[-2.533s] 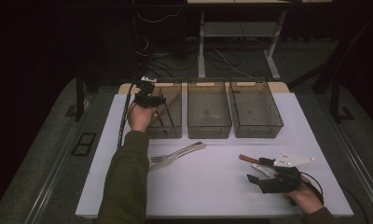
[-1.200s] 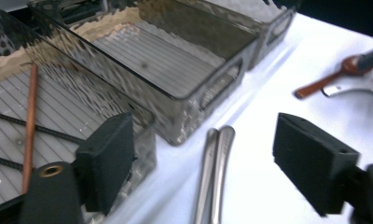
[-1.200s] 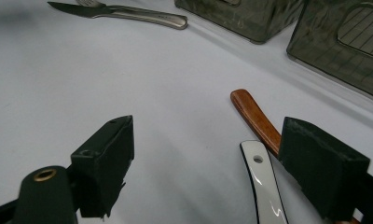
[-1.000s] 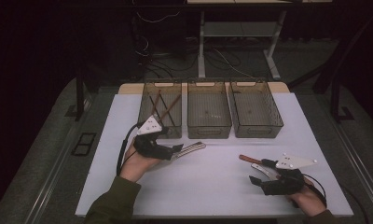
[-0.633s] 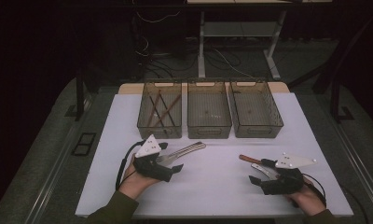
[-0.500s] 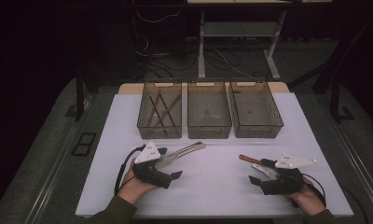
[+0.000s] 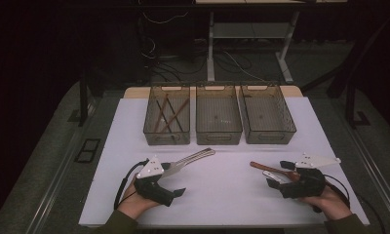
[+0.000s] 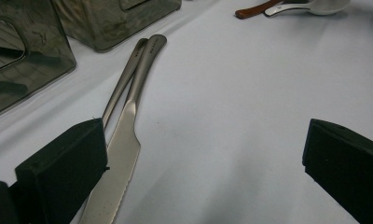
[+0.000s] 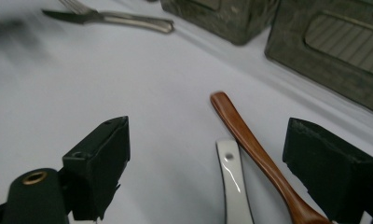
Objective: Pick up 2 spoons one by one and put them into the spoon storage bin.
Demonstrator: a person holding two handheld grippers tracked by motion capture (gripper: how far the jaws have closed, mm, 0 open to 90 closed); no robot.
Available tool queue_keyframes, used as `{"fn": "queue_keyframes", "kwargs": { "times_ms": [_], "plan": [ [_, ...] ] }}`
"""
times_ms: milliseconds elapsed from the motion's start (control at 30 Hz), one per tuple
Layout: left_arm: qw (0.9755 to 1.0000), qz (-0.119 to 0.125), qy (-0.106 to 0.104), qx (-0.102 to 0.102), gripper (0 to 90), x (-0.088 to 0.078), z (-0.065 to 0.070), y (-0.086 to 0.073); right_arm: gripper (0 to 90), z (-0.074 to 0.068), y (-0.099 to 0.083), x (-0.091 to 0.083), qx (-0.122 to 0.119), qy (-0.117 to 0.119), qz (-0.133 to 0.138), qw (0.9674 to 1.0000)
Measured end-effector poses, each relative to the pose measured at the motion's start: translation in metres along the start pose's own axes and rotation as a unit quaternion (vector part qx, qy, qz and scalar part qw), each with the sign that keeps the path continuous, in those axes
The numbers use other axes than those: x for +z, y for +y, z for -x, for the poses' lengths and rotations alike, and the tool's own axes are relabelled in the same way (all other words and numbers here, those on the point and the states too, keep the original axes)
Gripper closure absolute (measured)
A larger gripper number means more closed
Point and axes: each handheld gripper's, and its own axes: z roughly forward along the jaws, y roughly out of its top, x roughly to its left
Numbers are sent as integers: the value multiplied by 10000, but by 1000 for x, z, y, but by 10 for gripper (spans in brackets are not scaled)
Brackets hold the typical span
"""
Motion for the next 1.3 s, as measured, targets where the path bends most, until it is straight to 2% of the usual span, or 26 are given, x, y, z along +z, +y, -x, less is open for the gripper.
{"fn": "queue_keyframes", "kwargs": {
  "times_ms": [133, 267, 500, 533, 667, 800, 967, 1300],
  "plan": [
    [10000, 0, -27, -5, 0, 1, 0, -1, 145, 6, -3, -5, -65, -108, -303, 9995],
    [10000, -38, -28, 23, 0, 0, -1, -1, 155, 14, -4, -13, 22, -83, -470, 9989],
    [10000, -33, -44, 27, 0, 0, -1, -2, 310, 37, -7, -22, 198, -395, -508, 9977],
    [10000, -35, -45, 19, 0, 0, -1, -2, 321, 40, -9, -23, 301, -436, -540, 9971],
    [10000, -29, -63, 14, 0, 0, -1, -2, 374, 53, -14, -27, 378, -549, -579, 9961],
    [9999, -66, -85, -4, 0, 0, -1, -3, 408, 64, -22, -31, 560, -639, -687, 9940],
    [9999, -43, -92, -15, 0, 1, 0, -3, 441, 71, -30, -30, 696, -517, -799, 9930],
    [9999, -69, -118, 16, 0, 2, 0, -3, 448, 72, -36, -22, 642, -455, -1030, 9916]
  ]
}}
